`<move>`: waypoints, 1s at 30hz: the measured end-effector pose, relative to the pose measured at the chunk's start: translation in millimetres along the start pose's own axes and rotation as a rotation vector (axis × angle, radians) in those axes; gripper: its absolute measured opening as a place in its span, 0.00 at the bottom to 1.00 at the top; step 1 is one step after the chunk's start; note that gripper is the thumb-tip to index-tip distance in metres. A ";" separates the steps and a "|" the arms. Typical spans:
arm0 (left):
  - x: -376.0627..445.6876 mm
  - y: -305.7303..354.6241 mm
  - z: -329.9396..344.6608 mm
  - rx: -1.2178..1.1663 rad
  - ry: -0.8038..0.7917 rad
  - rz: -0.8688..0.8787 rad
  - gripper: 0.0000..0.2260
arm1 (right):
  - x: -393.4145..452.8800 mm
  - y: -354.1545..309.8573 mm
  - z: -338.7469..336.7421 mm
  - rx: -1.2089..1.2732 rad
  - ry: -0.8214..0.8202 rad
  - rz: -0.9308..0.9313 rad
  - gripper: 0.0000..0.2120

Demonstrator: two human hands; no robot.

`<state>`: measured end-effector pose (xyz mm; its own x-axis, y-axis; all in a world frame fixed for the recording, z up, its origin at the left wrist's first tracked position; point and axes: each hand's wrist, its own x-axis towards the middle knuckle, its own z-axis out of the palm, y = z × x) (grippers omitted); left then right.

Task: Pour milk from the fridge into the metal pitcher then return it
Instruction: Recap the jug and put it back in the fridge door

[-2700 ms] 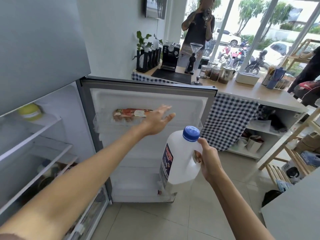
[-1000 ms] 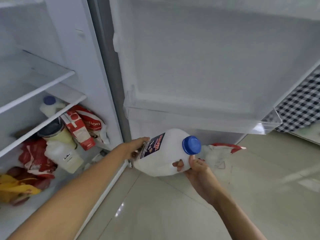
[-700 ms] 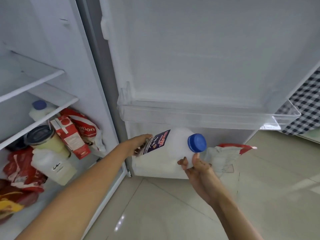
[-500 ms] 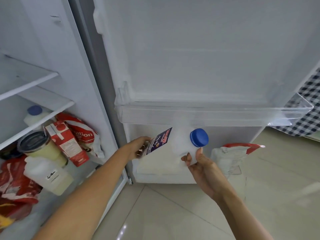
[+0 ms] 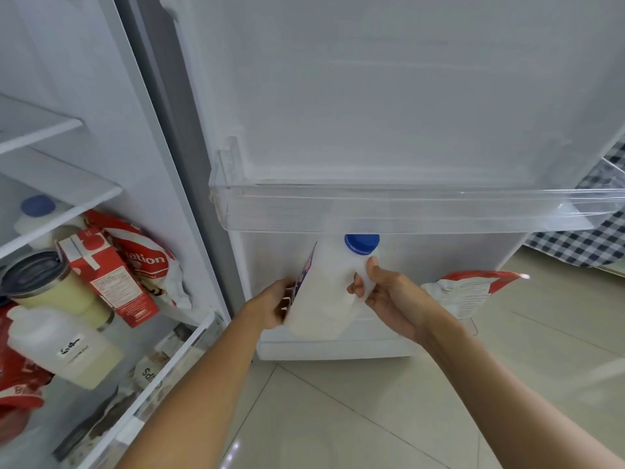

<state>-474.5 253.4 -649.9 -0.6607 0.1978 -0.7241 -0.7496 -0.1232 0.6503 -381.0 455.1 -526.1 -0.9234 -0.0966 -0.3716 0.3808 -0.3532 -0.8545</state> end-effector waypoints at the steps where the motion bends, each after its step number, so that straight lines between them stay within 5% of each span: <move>1: 5.0 -3.9 -3.7 -0.019 -0.004 -0.010 0.12 | 4.3 2.9 -0.5 -0.011 0.002 0.014 0.13; 10: 23.3 -20.2 -10.4 0.071 -0.134 -0.086 0.06 | 23.8 36.8 -3.6 -0.262 -0.031 0.083 0.14; 15: 30.6 -21.5 -12.6 0.057 -0.167 -0.093 0.11 | 28.4 32.9 -3.1 -0.411 -0.124 0.114 0.19; 30: -63.3 -9.0 4.9 -0.065 0.038 -0.063 0.07 | -20.3 4.9 16.6 -0.675 0.038 0.350 0.26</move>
<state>-425.7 246.7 -608.8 -0.6124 0.1698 -0.7721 -0.7898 -0.1747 0.5880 -361.2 439.9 -516.7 -0.7455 -0.0616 -0.6636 0.6098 0.3387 -0.7165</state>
